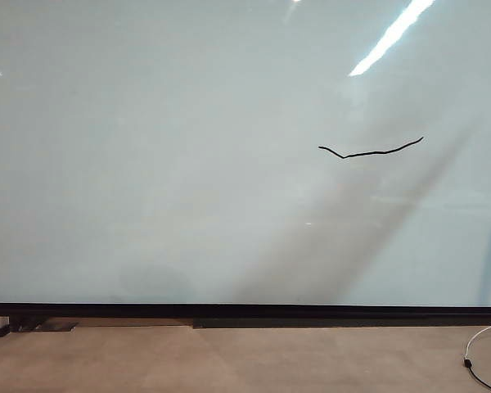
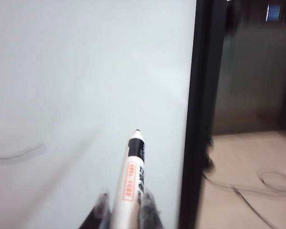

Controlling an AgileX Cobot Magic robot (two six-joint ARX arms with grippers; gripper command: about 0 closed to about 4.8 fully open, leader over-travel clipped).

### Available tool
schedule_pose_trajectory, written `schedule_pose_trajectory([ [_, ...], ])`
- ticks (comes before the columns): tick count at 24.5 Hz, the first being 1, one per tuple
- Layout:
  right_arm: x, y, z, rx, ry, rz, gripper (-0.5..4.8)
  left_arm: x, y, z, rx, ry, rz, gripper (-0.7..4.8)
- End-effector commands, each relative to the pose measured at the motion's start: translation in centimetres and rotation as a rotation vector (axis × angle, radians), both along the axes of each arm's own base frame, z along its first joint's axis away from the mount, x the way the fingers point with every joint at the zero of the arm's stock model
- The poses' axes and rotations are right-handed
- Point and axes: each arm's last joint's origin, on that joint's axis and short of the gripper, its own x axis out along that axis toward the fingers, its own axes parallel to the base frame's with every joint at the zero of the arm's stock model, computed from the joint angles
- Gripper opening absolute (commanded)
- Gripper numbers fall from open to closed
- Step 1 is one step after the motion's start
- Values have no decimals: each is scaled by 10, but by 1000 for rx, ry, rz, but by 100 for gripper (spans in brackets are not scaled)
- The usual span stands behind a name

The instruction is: Pick up the pen on the shelf to the right of the whiteboard and draw a straight line.

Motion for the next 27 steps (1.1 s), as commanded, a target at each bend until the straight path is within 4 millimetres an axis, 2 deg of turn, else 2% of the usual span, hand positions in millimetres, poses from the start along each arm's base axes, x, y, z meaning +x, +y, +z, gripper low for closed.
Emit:
schedule_pose_trajectory([
  [1, -13, 10, -7, -6, -18, -50, -9, 0, 0, 2, 0, -9, -5, -5],
  [8, -14, 29, -25, -1, 41, -8, -9, 0, 0, 1, 0, -3, -2, -5],
  [12, -12, 38, -34, -58, 66, -11, -9, 0, 0, 1, 0, -3, -2, -5],
  [16, -9, 47, -46, -109, 64, 66, -9, 0, 0, 1, 0, -2, -2, -5],
  [23, -3, 50, -67, -113, 60, 97, -9, 0, 0, 1, 0, -3, -2, -5],
  [27, -3, 49, -68, -137, 61, 94, -9, 0, 0, 1, 0, -2, -2, -5],
])
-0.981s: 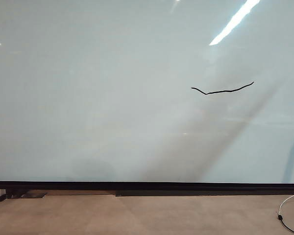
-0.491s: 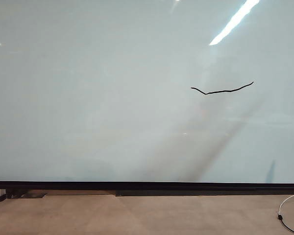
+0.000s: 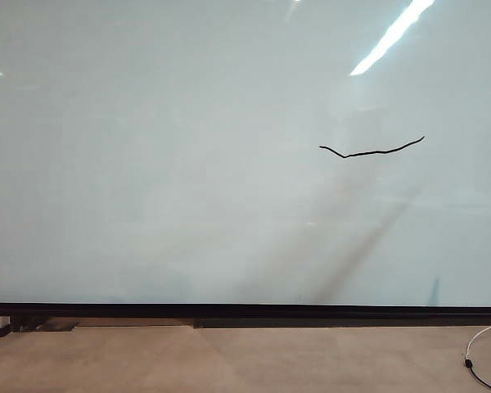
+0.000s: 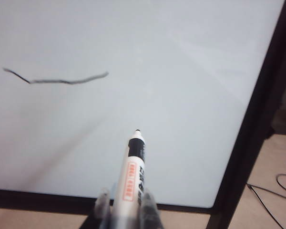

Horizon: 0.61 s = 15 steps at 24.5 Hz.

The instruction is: Pick up the pen on the shelf to the right of the whiteboard and draw a straight line.

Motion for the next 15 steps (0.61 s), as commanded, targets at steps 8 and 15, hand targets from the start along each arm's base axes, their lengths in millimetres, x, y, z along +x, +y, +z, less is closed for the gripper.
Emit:
schedule_pose_trajectory([
  [8, 3, -13, 4, -27, -65, 10, -9, 0, 0, 2, 0, -10, -2, -5],
  [15, 2, -21, 10, -19, -124, 50, -9, 0, 0, 2, 0, -9, -2, -5],
])
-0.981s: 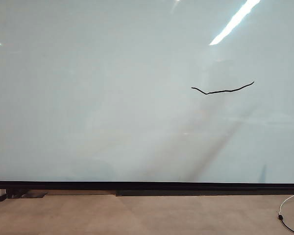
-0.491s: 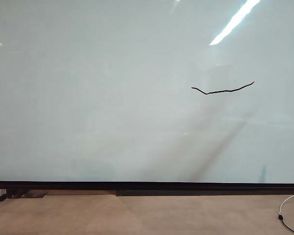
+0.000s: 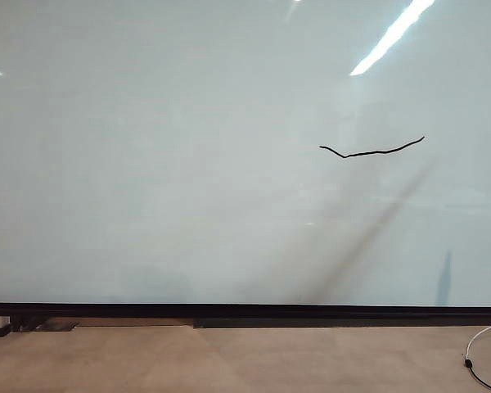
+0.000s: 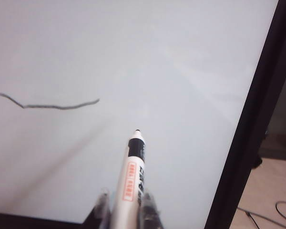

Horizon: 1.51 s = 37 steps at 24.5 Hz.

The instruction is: Pick up the pen on the shelf to the right of the whiteboard and draw a straight line.

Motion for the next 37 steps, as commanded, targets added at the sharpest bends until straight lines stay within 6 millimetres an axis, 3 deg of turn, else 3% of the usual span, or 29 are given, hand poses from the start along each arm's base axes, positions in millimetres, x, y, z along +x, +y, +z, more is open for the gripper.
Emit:
schedule_pose_trajectory([
  [1, 0, -2, 2, 17, -41, 23, -8, 0, 0, 2, 0, -9, -2, -5],
  [37, 0, -3, -3, 21, 13, 21, -8, 0, 0, 2, 0, -9, -2, -5],
])
